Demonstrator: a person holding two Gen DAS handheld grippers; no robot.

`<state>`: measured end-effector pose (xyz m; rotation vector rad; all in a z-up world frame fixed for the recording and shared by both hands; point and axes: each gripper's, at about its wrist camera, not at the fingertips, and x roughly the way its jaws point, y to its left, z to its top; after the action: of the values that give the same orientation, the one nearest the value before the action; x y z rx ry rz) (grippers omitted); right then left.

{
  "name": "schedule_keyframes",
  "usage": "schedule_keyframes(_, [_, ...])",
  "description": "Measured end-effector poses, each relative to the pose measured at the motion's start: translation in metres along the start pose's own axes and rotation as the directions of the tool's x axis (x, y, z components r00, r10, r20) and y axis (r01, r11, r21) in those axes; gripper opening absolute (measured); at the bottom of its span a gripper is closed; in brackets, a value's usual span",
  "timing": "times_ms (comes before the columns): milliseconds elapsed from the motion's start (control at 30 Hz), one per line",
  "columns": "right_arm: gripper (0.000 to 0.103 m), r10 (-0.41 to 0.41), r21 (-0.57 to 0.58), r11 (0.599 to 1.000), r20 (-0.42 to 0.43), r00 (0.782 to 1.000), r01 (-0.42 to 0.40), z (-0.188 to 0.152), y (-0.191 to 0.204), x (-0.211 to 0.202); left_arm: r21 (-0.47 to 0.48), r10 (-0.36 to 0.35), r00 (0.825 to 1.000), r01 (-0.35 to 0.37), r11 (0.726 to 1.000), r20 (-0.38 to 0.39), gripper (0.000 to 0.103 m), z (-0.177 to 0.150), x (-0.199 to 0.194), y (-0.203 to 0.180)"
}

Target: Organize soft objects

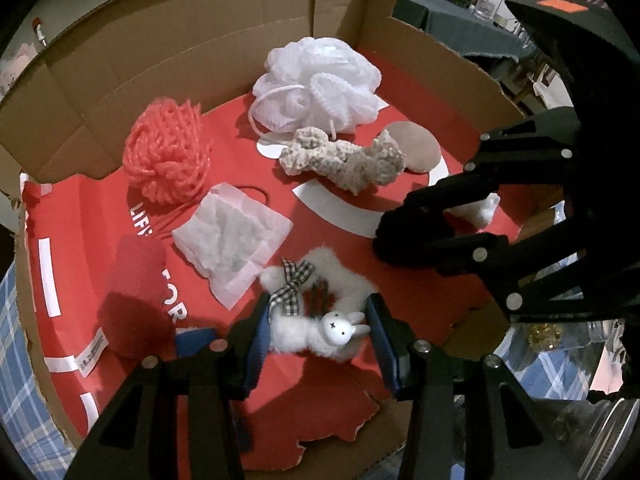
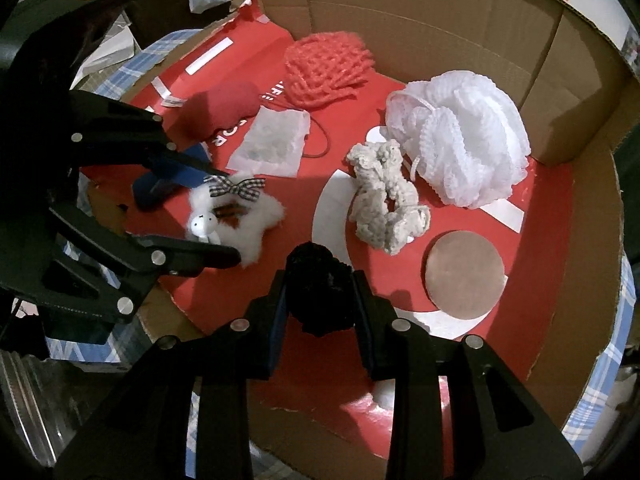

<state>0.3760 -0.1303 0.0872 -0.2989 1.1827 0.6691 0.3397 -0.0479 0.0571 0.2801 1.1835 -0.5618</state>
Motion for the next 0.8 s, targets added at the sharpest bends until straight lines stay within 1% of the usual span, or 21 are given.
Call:
schedule_keyframes(33, [0.033, -0.002, 0.001, 1.000, -0.001, 1.000, 0.002, 0.001, 0.000, 0.001, -0.001, 0.001, 1.000, -0.001, 1.000, -0.001, 0.049, 0.001, 0.002, 0.001])
schedule_keyframes(67, [0.046, -0.007, 0.002, 1.000, -0.003, 1.000, 0.007, 0.002, 0.001, 0.003, -0.002, 0.002, 1.000, -0.002, 1.000, -0.002, 0.049, 0.001, 0.003, 0.001])
schedule_keyframes(133, [0.065, -0.029, -0.005, 1.000, -0.001, 1.000, 0.029, 0.002, 0.003, 0.004, -0.009, 0.001, 1.000, -0.001, 1.000, -0.006, 0.049, 0.000, 0.006, 0.002])
schedule_keyframes(233, [0.065, -0.032, -0.014, 0.999, 0.010, 0.999, 0.032, 0.003, 0.007, 0.003, -0.018, 0.000, 1.000, 0.000, 1.000, -0.005, 0.049, 0.000, 0.006, 0.005])
schedule_keyframes(400, [0.065, -0.046, 0.002, 0.999, 0.024, 0.999, 0.046, 0.003, 0.008, -0.002, -0.057, 0.001, 1.000, 0.000, 0.998, 0.020, 0.055, -0.002, -0.004, 0.010])
schedule_keyframes(467, [0.065, -0.052, 0.024, 0.998, 0.037, 0.998, 0.052, 0.002, 0.006, -0.009, -0.078, 0.004, 0.999, -0.001, 0.997, 0.037, 0.063, -0.004, -0.011, 0.012])
schedule_keyframes(533, [0.066, -0.059, 0.053, 0.997, 0.051, 0.997, 0.056, 0.001, 0.005, -0.016, -0.106, 0.007, 0.998, -0.001, 0.994, 0.062, 0.068, -0.008, -0.020, 0.014])
schedule_keyframes(633, [0.073, -0.098, 0.095, 0.991, 0.073, 0.992, 0.091, -0.005, 0.003, -0.030, -0.152, 0.023, 0.994, -0.006, 0.988, 0.105, 0.077, -0.016, -0.034, 0.019])
schedule_keyframes(733, [0.073, -0.134, 0.137, 0.983, 0.083, 0.988, 0.122, -0.009, 0.002, -0.040, -0.203, 0.043, 0.989, -0.014, 0.979, 0.139, 0.083, -0.025, -0.045, 0.022])
schedule_keyframes(800, [0.073, -0.155, 0.173, 0.975, 0.086, 0.984, 0.138, -0.013, 0.001, -0.046, -0.238, 0.058, 0.986, -0.020, 0.971, 0.154, 0.086, -0.030, -0.050, 0.022])
